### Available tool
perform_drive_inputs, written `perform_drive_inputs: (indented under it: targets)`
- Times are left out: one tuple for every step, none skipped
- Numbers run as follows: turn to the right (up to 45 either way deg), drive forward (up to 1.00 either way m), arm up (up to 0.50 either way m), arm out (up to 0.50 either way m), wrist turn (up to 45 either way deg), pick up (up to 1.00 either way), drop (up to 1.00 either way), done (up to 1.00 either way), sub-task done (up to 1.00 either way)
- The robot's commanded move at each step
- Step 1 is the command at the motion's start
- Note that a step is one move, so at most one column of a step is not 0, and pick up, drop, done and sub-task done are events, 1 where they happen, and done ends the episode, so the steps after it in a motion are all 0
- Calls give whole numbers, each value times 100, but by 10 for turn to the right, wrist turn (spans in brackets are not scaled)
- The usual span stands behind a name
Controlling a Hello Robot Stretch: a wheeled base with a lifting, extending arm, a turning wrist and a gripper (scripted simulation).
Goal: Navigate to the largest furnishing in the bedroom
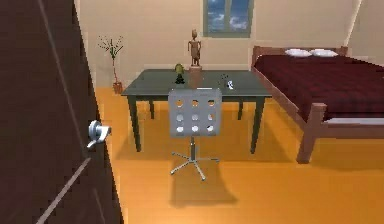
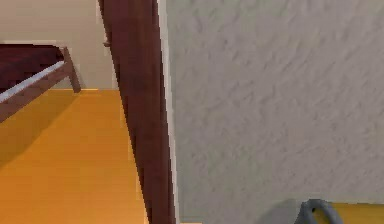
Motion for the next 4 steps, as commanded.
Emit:
perform_drive_inputs:
  targets:
    - [0, 65, 0, 0, 0, 0, 0, 0, 0]
    - [450, 0, 0, 0, 0, 0, 0, 0, 0]
    - [0, 80, 0, 0, 0, 0, 0, 0, 0]
    - [0, 0, 0, 0, 0, 0, 0, 100, 0]
